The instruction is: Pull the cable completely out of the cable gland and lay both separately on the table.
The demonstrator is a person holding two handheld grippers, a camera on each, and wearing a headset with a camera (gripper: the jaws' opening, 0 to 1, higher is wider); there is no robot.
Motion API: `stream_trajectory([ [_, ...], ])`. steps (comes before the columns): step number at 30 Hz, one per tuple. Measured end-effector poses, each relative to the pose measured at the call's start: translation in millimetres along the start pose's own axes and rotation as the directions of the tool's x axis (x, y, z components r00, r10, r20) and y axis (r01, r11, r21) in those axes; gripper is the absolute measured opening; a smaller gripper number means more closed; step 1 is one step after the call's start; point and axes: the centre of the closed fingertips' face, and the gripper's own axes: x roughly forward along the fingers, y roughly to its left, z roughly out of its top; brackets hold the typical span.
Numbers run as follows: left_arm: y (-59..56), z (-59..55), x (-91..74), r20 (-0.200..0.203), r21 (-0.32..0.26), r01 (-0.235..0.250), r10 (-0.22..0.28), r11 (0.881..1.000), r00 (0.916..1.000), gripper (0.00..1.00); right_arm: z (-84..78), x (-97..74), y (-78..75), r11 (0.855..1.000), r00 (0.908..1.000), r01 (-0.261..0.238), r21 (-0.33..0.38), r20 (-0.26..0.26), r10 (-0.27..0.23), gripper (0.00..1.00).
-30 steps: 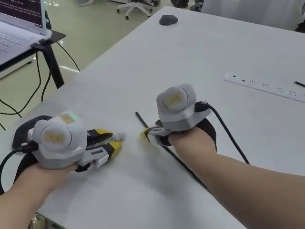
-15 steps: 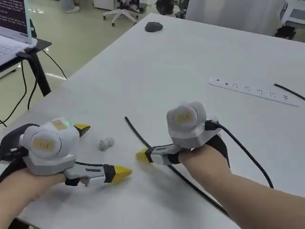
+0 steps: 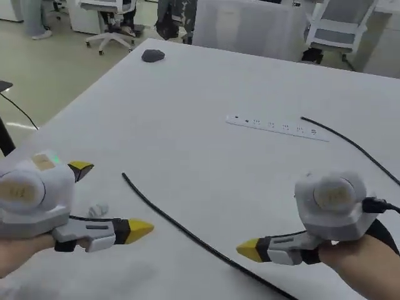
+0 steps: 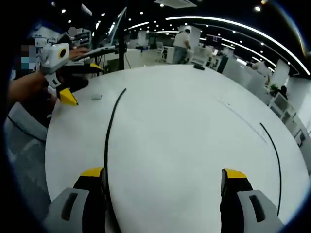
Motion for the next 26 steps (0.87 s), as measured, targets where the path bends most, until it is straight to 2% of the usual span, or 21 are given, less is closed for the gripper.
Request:
stream_trajectory([
  [1, -3.9, 1.0, 1.3, -0.003, 0.0, 0.012, -0.012, 1.0, 0.9999, 0.99, -13.6, -9.9, -8.6, 1.0, 0.9997, 0.013, 0.009, -0.023, -0.012, 0.99],
  [2, -6.6, 2.4, 2.6, 0.003, -0.025, 0.026, -0.026, 0.999, 0.9997, 0.99, -20.8, -15.9, -13.5, 0.999, 0.9995, 0.02, 0.03, -0.025, -0.02, 0.99],
  [3, -14.1, 4.3, 4.6, 0.014, -0.079, 0.056, -0.055, 0.995, 0.9984, 0.99, -29.8, -26.0, -22.1, 0.998, 0.999, 0.037, 0.057, -0.029, -0.035, 0.99],
  [6, -19.1, 4.1, 8.7, -0.004, -0.086, 0.059, -0.06, 0.995, 0.9982, 0.99, -50.0, -49.9, -42.6, 0.992, 0.9959, 0.085, 0.094, -0.041, -0.081, 0.99],
  [7, -25.1, 3.8, 9.5, -0.023, -0.06, 0.067, -0.068, 0.996, 0.9974, 0.99, -57.9, -59.2, -50.4, 0.984, 0.9933, 0.112, 0.137, -0.044, -0.107, 0.99],
  [10, -33.5, 12.8, 10.8, -0.022, -0.052, 0.058, -0.059, 0.997, 0.998, 0.99, -73.4, -75.2, -58.2, 0.975, 0.991, 0.131, 0.181, -0.053, -0.123, 0.99],
  [11, -35.0, 19.7, 11.3, -0.004, 0.0, 0.054, -0.054, 0.999, 0.9986, 0.99, -78.7, -82.7, -61.6, 0.97, 0.9895, 0.143, 0.195, -0.05, -0.136, 0.99],
  [15, -44.2, 32.1, 14.3, 0.006, -0.034, 0.067, -0.067, 0.997, 0.9977, 0.99, -91.7, -101.3, -63.6, 0.96, 0.9863, 0.164, 0.227, -0.052, -0.156, 0.99],
  [17, -48.7, 35.1, 16.7, 0.004, -0.021, 0.069, -0.069, 0.997, 0.9976, 0.99, -95.2, -106.9, -63.2, 0.955, 0.9859, 0.167, 0.244, -0.051, -0.159, 0.99],
  [20, -56.2, 36.1, 19.0, -0.013, 0.031, 0.073, -0.073, 0.997, 0.9973, 0.99, -99.5, -110.9, -61.3, 0.949, 0.9876, 0.157, 0.274, -0.048, -0.149, 0.99],
  [22, -59.9, 34.7, 20.9, -0.025, 0.036, 0.078, -0.078, 0.996, 0.9967, 0.99, -104.2, -110.6, -61.0, 0.946, 0.99, 0.141, 0.292, -0.055, -0.13, 0.99],
  [24, -62.5, 35.5, 21.0, -0.027, 0.017, 0.085, -0.084, 0.996, 0.9961, 0.99, -106.8, -110.9, -60.1, 0.947, 0.9896, 0.142, 0.287, -0.063, -0.129, 0.99],
  [26, -63.9, 36.5, 20.7, -0.027, 0.023, 0.087, -0.087, 0.996, 0.9959, 0.99, -105.8, -113.2, -57.9, 0.946, 0.9898, 0.141, 0.29, -0.057, -0.13, 0.99],
])
